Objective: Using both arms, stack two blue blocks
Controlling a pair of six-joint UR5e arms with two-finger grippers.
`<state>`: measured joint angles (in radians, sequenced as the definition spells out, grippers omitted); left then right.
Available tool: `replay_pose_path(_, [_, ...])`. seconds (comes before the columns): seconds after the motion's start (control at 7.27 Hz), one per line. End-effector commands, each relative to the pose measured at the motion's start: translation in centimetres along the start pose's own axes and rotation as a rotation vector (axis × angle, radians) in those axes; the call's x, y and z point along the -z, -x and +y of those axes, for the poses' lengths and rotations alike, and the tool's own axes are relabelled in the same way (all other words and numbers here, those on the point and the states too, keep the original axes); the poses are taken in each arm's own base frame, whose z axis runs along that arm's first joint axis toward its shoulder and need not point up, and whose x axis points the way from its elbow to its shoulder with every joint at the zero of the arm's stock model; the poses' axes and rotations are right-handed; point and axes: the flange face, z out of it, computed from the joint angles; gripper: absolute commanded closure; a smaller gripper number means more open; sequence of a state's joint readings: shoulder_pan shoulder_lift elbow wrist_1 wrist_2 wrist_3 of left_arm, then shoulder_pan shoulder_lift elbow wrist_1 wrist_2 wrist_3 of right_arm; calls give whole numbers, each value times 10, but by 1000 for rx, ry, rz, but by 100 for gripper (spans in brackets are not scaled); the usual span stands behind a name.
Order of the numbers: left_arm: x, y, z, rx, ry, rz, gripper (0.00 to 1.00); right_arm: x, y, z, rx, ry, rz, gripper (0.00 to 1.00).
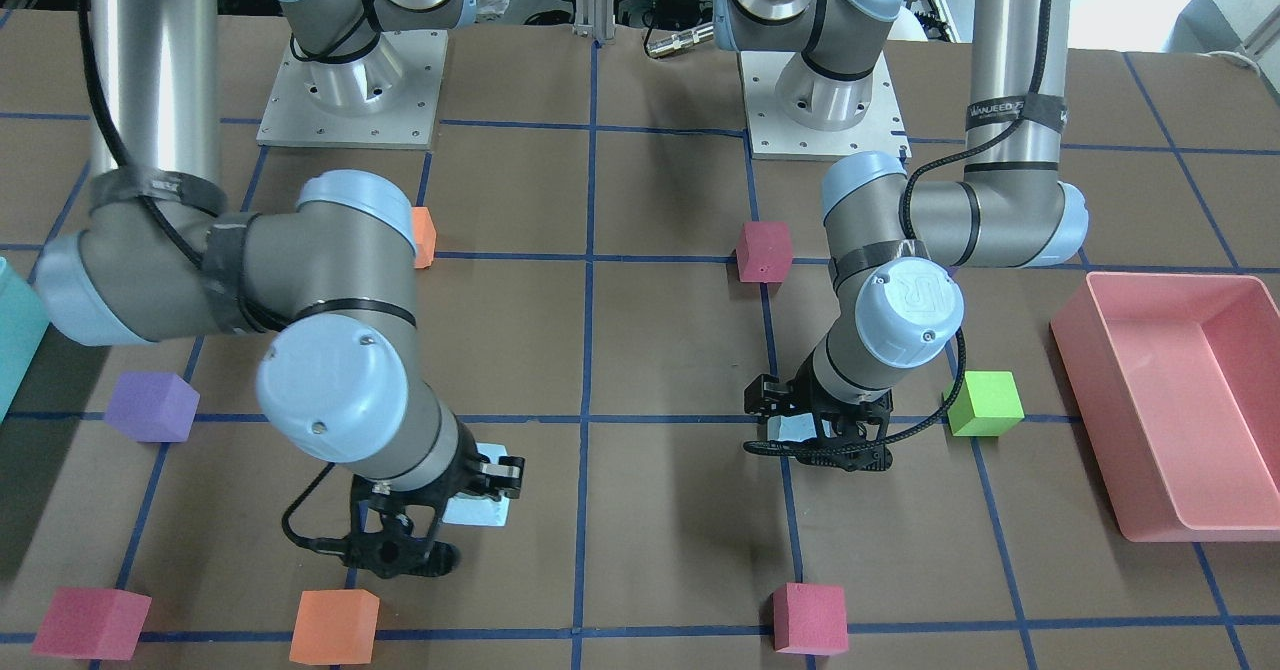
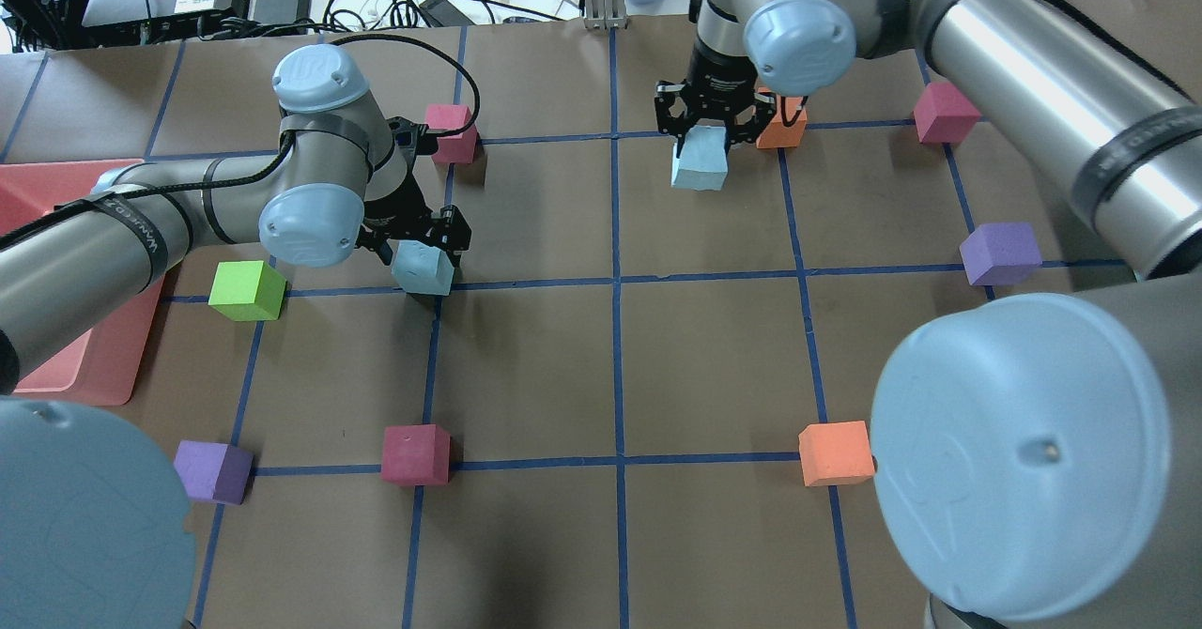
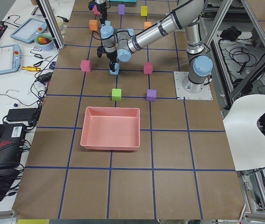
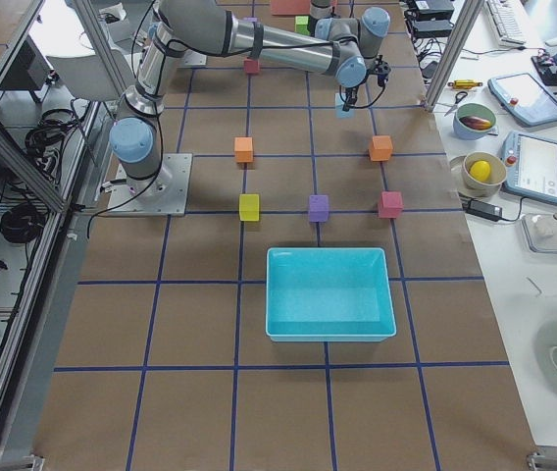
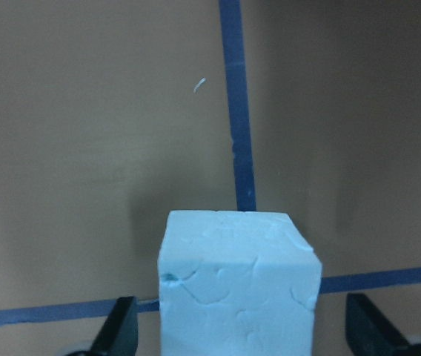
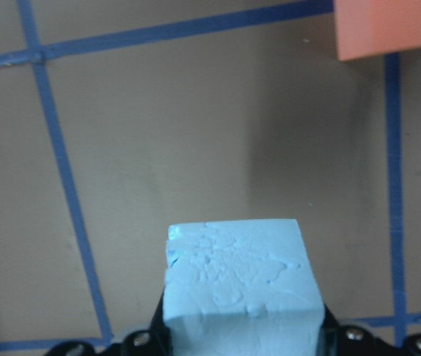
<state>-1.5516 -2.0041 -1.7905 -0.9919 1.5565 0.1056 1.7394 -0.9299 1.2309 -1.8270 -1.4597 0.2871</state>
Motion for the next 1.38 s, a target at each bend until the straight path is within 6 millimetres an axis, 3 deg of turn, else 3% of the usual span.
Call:
replay_pose_path(0.0, [-2,1,-3,0,-19,-2,1,-39,62,-10,26,2,2,100])
replay_pose_path(0.14, [1,0,-5,-27,-41,-5,24,-54,68,-10,19,18,8,100])
replay_pose_path(0.28, [4,1,-7,-66,-56,-10,55,-68,71,-10,23,30,13,100])
replay_pose_path(0.41, [5,3,-8,-54,-57,-5,77,-71,71,-11,23,30,11,100])
replay_pose_path(0.55, [7,3,-9,-50,-62,-4,85,-76,71,-12,24,34,13,100])
replay_pose_path(0.69, [10,3,-9,-48,-67,-12,88,-82,71,-14,25,28,11,82])
replay_pose_path(0.83, [21,3,-10,-44,-85,-14,89,-82,72,-14,33,23,9,6])
replay_pose_path(1.1, [36,1,-21,49,-111,-3,89,-77,73,-14,29,12,3,0])
replay_pose_path(1.24, [49,-2,-29,57,-117,-2,89,-60,74,-11,32,-2,-3,0])
